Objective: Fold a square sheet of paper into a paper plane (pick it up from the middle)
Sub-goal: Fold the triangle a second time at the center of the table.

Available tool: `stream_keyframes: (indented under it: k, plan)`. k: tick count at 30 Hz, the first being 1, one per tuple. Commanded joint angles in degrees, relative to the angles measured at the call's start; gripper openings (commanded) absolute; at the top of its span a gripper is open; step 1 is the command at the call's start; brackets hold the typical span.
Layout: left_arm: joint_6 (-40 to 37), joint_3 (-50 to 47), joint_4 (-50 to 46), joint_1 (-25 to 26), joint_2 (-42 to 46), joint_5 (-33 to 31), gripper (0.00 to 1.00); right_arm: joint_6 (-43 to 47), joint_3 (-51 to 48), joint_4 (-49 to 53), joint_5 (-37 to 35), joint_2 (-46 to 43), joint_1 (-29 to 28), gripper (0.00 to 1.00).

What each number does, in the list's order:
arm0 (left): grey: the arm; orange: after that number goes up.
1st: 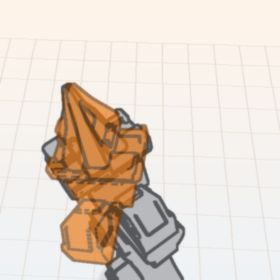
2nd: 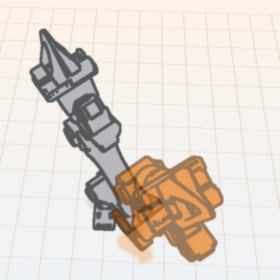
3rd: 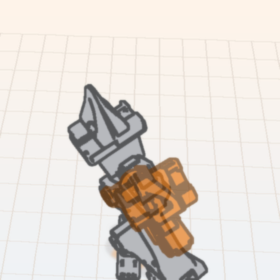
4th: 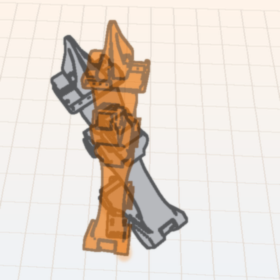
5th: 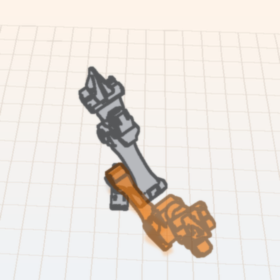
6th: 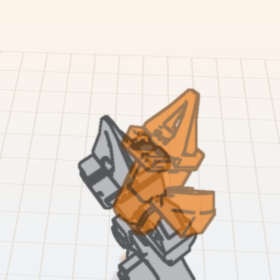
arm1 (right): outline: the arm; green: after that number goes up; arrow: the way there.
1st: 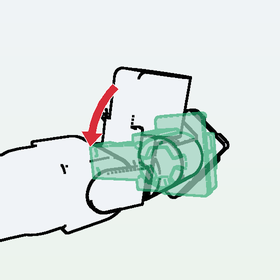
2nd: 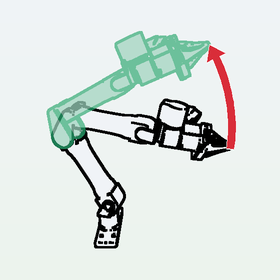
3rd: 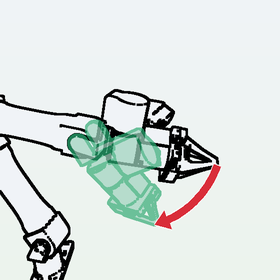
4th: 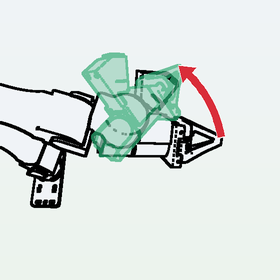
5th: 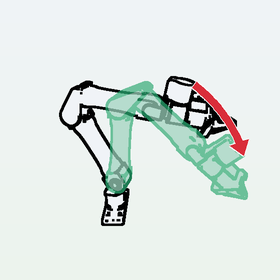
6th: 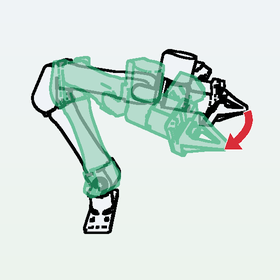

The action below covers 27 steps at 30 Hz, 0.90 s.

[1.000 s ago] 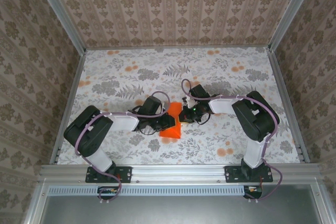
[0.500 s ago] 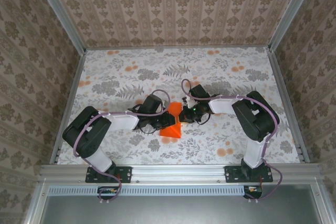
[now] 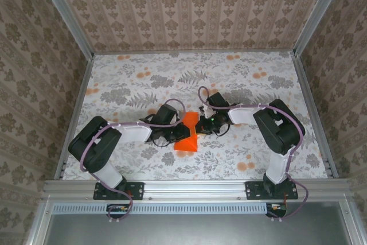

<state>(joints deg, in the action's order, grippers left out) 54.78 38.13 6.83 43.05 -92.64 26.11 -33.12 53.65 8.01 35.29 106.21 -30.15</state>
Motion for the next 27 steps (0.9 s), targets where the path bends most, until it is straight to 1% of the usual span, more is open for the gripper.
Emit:
stream_keyframes:
  k: [1,21,24,27]
  plan:
    - [-1.3,-0.6,-1.7,0.2,-0.9,-1.0,0.18,1.0,0.7,2.3,-0.8,2.1,-0.1,0.04]
    - [-0.7,-1.9,-3.9,0.8,-0.6,-3.3,0.18,1.2,0.8,3.0,-1.6,2.4,-0.2,0.04]
    - [-0.8,-1.7,-4.9,0.9,-0.7,-3.8,0.18,1.2,0.9,3.9,-2.1,1.0,-0.1,0.09]
    - [-0.9,-1.6,-5.8,1.2,-0.7,-4.4,0.18,0.9,1.0,5.0,-3.0,-1.9,0.2,0.19]
